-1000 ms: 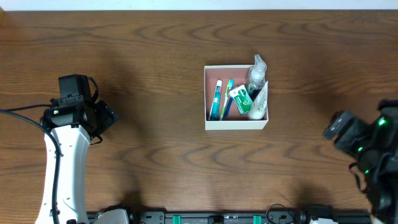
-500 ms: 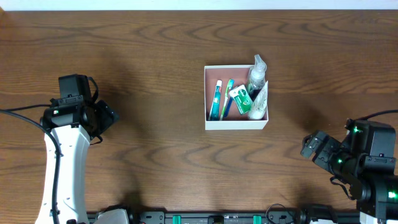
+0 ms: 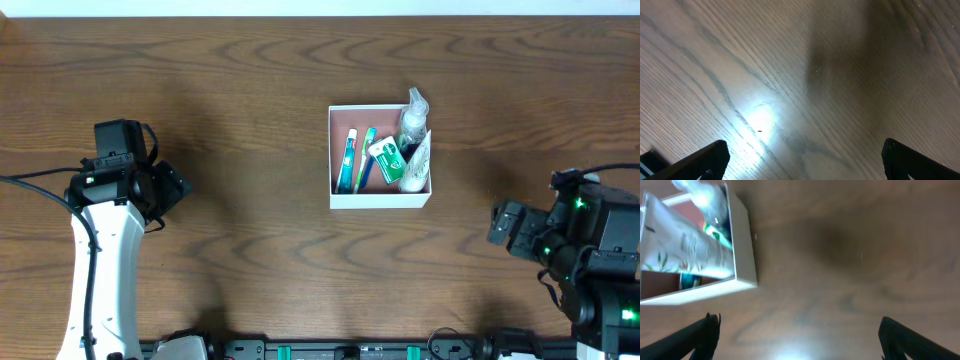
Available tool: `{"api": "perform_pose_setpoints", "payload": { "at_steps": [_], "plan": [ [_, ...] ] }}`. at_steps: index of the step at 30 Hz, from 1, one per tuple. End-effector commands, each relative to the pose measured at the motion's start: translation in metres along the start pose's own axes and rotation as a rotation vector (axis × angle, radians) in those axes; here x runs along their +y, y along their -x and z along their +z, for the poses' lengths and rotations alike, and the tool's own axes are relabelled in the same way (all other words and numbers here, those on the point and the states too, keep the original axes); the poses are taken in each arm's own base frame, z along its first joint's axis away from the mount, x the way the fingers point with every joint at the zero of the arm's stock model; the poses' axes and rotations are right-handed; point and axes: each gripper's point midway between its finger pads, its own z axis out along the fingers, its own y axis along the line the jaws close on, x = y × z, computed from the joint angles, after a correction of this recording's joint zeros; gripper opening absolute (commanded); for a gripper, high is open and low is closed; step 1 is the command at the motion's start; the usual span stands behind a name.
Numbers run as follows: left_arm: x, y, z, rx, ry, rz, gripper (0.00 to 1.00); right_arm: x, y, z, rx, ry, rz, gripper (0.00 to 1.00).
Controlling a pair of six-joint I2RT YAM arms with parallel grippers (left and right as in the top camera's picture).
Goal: Pack container
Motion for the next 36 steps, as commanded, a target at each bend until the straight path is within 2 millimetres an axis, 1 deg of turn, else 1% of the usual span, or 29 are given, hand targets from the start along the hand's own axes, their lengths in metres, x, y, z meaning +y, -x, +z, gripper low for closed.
{"api": "perform_pose_setpoints", "payload": {
  "at_steps": [1,8,11,14,17,20,21,27,29,33,36],
  "plan": [
    [0.003,0.0,0.001,0.003,0.009,-0.016,0.98,0.007,-0.008,0.013,-0.049,0.042,-0.158,0.99],
    [0.003,0.0,0.001,0.003,0.009,-0.016,0.98,0.021,-0.021,0.052,-0.318,0.17,-0.203,0.99],
    [0.003,0.0,0.001,0.003,0.009,-0.016,0.98,0.032,-0.028,0.06,-0.43,0.242,-0.296,0.99],
    [0.003,0.0,0.001,0.003,0.009,-0.016,0.98,0.041,-0.04,0.066,-0.513,0.299,-0.393,0.99],
    [0.003,0.0,0.001,0.003,0.009,-0.016,0.98,0.04,-0.052,0.074,-0.534,0.307,-0.399,0.99],
    [0.003,0.0,0.001,0.003,0.009,-0.016,0.98,0.039,-0.058,0.077,-0.555,0.314,-0.401,0.99],
    [0.003,0.0,0.001,0.003,0.009,-0.016,0.98,0.039,-0.058,0.077,-0.565,0.314,-0.401,0.99],
    [0.003,0.0,0.001,0.003,0.009,-0.016,0.98,0.04,-0.042,0.059,-0.677,0.308,-0.383,0.99],
    [0.003,0.0,0.001,0.003,0.009,-0.016,0.98,0.039,-0.034,0.054,-0.711,0.303,-0.351,0.99],
    [0.003,0.0,0.001,0.003,0.009,-0.016,0.98,0.043,-0.017,0.036,-0.816,0.314,-0.356,0.99],
    [0.003,0.0,0.001,0.003,0.009,-0.016,0.98,0.045,-0.011,0.03,-0.856,0.316,-0.36,0.99]
  ]
}}
